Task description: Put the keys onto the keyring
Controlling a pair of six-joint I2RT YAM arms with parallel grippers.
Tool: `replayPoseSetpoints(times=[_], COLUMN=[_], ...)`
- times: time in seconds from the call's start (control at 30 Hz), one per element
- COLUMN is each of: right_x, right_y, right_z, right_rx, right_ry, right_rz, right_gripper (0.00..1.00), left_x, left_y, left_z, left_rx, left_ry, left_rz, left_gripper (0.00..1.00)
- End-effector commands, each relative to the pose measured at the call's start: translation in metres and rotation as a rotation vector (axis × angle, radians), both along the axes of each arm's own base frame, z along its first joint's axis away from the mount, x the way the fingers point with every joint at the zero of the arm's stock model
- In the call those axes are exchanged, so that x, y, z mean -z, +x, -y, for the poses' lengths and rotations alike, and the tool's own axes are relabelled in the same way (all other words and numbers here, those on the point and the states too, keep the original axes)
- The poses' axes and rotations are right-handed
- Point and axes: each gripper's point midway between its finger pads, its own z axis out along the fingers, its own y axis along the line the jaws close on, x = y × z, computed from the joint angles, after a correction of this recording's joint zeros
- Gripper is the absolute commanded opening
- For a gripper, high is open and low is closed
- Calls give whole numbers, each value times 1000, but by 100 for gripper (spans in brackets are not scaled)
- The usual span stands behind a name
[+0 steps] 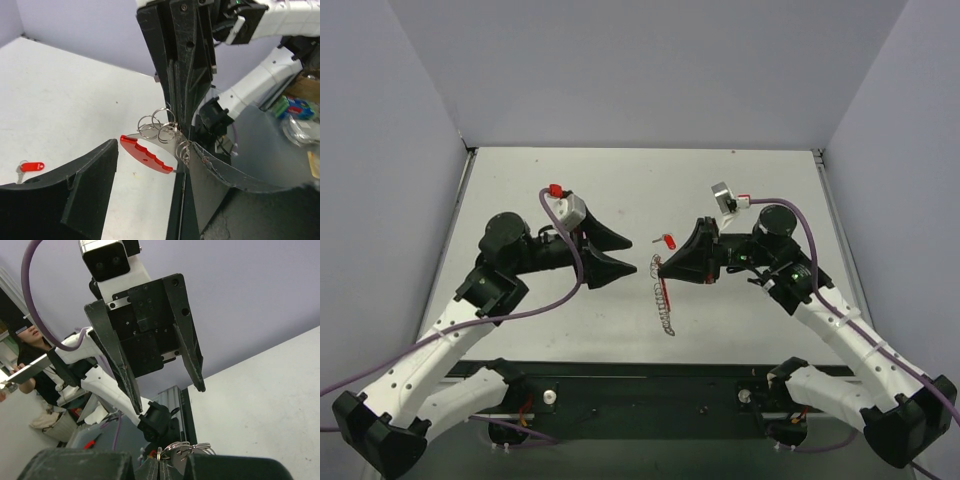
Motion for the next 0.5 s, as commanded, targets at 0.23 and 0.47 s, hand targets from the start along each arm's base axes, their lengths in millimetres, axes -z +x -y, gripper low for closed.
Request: replayPoseSetpoints(times=[0.23,0.47], right_x=[-4,-1], right_y=[-25,-32], right_z=[9,1], right_rx=[-182,-226], right_ry=[-118,-128], right_rz=[79,80], right_gripper=[0,0], left_x=[4,6], left_y=[-32,-51], left_z=[4,13], left_rx=[255,384], left_ry=[138,154], left_rz=[-32,-71], left_gripper=[67,67])
